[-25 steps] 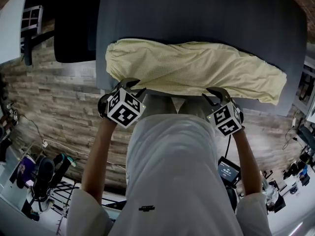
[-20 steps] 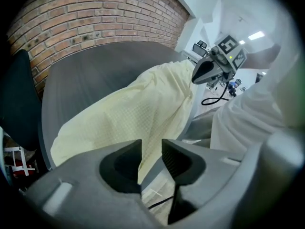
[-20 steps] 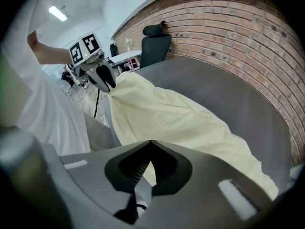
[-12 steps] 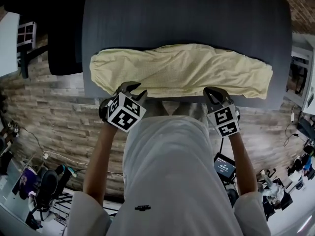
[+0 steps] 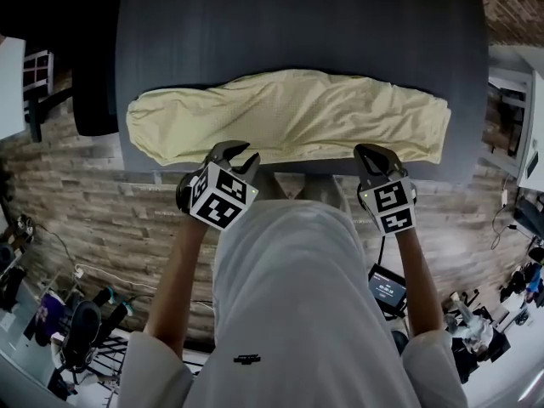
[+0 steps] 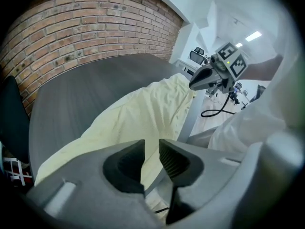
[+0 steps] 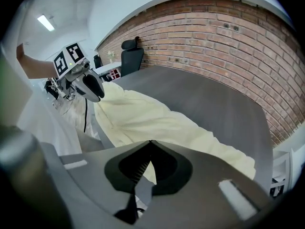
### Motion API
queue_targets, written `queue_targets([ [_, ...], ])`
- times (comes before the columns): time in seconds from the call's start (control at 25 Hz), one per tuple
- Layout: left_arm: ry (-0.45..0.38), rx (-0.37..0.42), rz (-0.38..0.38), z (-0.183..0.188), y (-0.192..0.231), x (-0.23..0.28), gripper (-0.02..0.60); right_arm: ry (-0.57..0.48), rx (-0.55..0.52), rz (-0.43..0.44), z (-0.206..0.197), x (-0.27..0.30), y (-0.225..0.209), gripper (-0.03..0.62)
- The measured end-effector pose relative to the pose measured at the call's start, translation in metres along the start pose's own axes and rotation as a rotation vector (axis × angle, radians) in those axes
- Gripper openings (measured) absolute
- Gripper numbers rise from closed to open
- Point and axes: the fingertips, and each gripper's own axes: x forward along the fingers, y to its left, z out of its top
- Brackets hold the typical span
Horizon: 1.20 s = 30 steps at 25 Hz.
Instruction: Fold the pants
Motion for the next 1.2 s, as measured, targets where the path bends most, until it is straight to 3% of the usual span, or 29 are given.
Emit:
queue_targets([
  [0.24, -0.036, -0.017, 0.060, 0.042, -0.027, 0.020, 0.007, -0.018, 0.029, -0.057, -0.026, -0.019, -0.042, 0.008],
  [0.44, -0.061, -0.026, 0.066, 0.084, -0.055, 0.043, 0.003, -0.061, 0.077, -0.062, -0.044, -0.031, -0.071, 0.008],
  [0.8, -0.059, 0.046, 0.008, 0.154, -0.115, 0.093, 0.003, -0.109, 0.165, -0.107, -0.075, -0.051, -0.140, 0.008],
  [1.0, -0.080, 0.053, -0.063, 0.200, -0.151, 0.117, 0.003, -0.136, 0.259, -0.140, -0.096, -0.065, -0.181, 0.011],
  [1.2, -0.076, 0.158, -0.086, 0.231, -0.186, 0.145, 0.005, -0.128, 0.330, -0.156, -0.121, -0.072, -0.217, 0.046],
])
